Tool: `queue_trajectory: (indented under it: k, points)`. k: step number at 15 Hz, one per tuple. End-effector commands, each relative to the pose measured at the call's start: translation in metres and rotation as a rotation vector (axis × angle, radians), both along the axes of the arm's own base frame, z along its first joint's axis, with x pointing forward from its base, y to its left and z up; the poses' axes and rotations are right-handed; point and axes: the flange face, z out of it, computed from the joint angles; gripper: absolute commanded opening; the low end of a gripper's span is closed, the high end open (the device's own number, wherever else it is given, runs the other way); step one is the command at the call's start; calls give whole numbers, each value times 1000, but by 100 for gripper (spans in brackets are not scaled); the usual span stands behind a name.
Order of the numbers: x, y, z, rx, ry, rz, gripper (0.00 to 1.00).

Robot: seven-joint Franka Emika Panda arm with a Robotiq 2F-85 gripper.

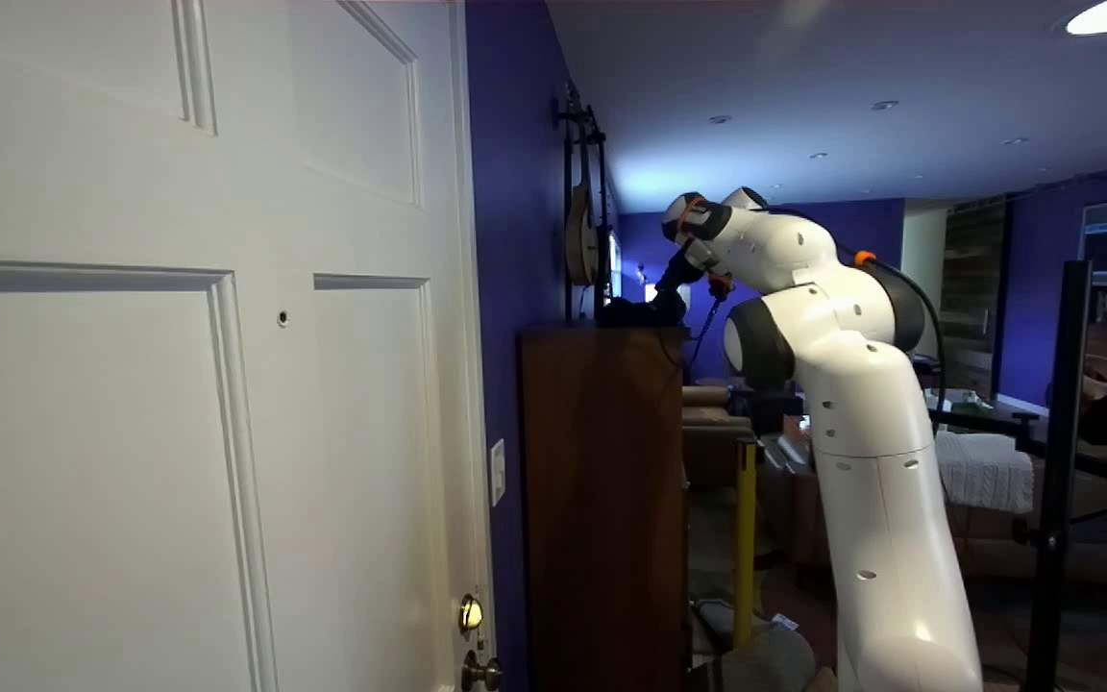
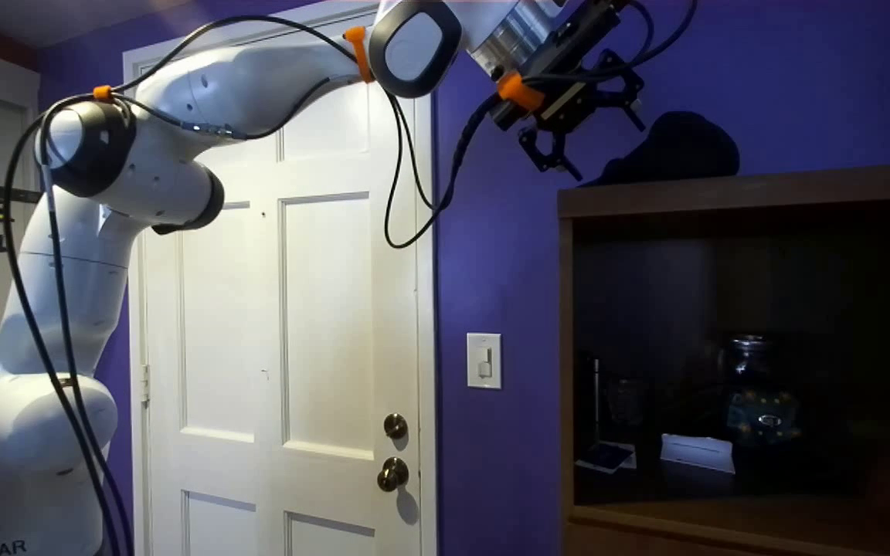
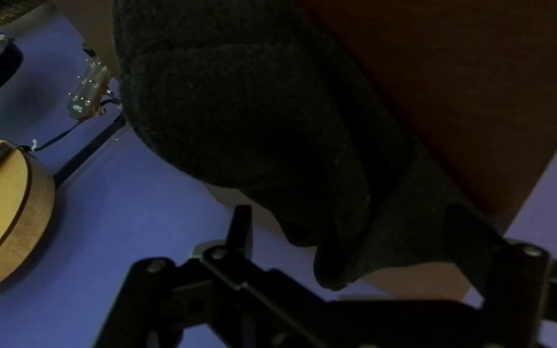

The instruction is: Remove the head sock from the cabinet top and place it on the door coat hanging nail

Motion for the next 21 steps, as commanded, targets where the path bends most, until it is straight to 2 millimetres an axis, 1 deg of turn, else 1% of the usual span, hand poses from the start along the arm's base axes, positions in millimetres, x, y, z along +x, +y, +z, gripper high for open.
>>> queue_trajectory:
  k: [1,3,5,8,12,14,17,21]
  points:
    - [8,-17,0,-33,24,45,78]
    - [12,-25,-2,-37,8,67,69]
    - [12,-28,-1,-26,-5,90,53]
    - [20,-33,-4,9,-1,122,31]
    - [19,-34,-1,53,12,147,3]
    - [17,-33,4,79,14,151,0]
    - [14,-26,16,116,8,156,1]
    - [12,-4,34,181,0,162,1]
